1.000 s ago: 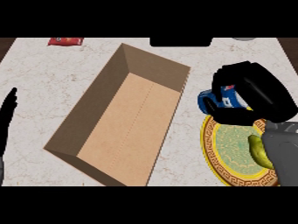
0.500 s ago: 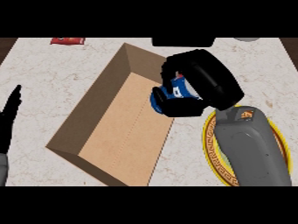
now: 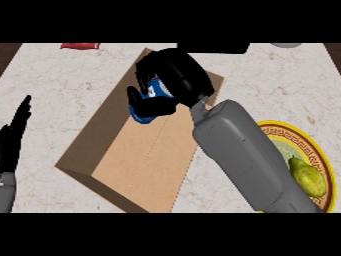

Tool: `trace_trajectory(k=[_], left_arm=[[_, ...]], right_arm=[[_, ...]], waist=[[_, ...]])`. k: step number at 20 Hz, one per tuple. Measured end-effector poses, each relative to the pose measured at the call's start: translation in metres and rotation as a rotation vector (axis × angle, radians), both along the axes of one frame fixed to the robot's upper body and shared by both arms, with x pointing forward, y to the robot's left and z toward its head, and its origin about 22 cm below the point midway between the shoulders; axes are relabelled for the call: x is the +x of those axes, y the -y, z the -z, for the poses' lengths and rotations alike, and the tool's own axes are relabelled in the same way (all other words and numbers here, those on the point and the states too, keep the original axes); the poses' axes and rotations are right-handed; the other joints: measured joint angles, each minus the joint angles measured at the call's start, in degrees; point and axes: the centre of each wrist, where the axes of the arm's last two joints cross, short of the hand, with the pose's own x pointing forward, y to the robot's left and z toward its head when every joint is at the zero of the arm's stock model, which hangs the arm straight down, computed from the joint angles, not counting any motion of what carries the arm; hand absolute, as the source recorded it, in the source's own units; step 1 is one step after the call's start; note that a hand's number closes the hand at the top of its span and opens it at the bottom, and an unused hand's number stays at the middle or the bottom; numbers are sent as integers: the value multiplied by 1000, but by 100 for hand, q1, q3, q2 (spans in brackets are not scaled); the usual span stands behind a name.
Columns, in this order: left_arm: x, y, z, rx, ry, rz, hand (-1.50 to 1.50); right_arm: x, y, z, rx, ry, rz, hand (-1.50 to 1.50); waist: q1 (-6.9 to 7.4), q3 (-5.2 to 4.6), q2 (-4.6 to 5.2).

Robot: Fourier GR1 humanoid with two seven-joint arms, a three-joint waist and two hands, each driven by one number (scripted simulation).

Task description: Pick the can from the plate and place it in the cardboard box

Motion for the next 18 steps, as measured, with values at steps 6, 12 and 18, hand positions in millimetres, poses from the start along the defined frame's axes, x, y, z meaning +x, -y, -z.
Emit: trace_trajectory(k=[6,12,18], left_arm=[[5,-1,-5,3,3,17,0],[11,7,-6,5,9,46,0],[14,10,-3,7,15,50,0]], right_arm=[[18,-35,15,-49,-26,29,150],[27,-42,44,-56,-127,135,-150],[28,-43,63,-7,-202,144,-150]], waist=[[96,-2,22],[258,-4,59],[345,-1,76]])
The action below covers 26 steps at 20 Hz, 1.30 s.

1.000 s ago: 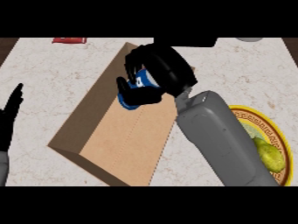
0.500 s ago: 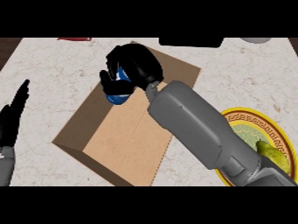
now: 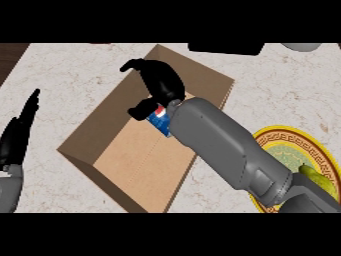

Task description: Pick the can from the plate and place it in the cardboard box

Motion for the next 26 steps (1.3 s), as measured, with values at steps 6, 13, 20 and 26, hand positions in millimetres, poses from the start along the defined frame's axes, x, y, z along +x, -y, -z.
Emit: trace_trajectory(k=[6,13,20,26], left_arm=[[5,-1,-2,2,-1,2,0],[-3,-8,4,0,-5,-22,0],[-18,-19,8,-7,-15,-58,0],[-22,-20,9,-7,-14,-70,0]], right_arm=[[4,-1,-2,134,58,-10,-150],[17,12,-12,383,102,46,-150],[46,76,-17,527,82,69,-150],[60,156,-13,543,81,125,-150]], waist=[[-40,1,5],[-195,4,-22],[-383,6,-72],[-453,6,-89]])
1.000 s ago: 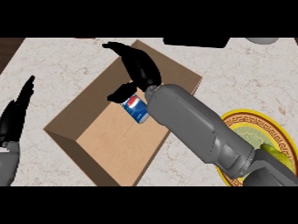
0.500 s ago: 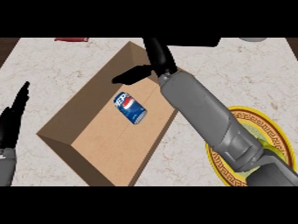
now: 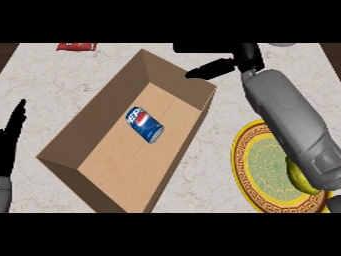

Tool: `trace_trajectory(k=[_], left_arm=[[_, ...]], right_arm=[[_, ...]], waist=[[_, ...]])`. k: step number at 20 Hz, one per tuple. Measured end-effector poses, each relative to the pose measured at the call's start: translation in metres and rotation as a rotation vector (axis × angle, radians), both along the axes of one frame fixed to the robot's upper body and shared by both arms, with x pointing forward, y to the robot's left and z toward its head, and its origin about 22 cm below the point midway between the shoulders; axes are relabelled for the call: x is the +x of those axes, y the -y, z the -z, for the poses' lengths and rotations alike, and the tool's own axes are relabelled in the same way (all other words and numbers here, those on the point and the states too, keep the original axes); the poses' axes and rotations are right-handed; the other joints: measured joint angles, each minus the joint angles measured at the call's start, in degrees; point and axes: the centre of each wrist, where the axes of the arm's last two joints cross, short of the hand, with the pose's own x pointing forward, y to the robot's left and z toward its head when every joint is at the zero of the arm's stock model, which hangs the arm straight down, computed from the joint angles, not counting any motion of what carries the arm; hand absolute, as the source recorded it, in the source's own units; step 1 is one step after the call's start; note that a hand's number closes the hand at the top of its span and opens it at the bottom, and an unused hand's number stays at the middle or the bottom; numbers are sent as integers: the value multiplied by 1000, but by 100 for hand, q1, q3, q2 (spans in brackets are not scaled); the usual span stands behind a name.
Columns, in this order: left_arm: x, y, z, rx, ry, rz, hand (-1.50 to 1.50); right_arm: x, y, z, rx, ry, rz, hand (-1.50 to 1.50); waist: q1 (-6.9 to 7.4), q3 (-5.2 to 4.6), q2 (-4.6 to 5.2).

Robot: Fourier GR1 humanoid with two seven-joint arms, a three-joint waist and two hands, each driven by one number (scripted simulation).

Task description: Pick the can from the plate and place it in the cardboard box

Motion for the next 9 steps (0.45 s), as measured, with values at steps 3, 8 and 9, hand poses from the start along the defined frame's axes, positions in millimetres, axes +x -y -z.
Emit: trace_trajectory(k=[3,8,9], left_arm=[[-3,-3,-1,0,-3,-2,0],[4,-3,-11,2,7,-5,0],[2,-4,-10,5,6,-5,0]], right_arm=[[3,42,1,-5,-1,26,-150],[-1,118,2,-32,-8,9,-150],[-2,124,2,-43,-12,2,-150]], waist=[[-1,0,0],[-6,2,8],[-6,2,7]])
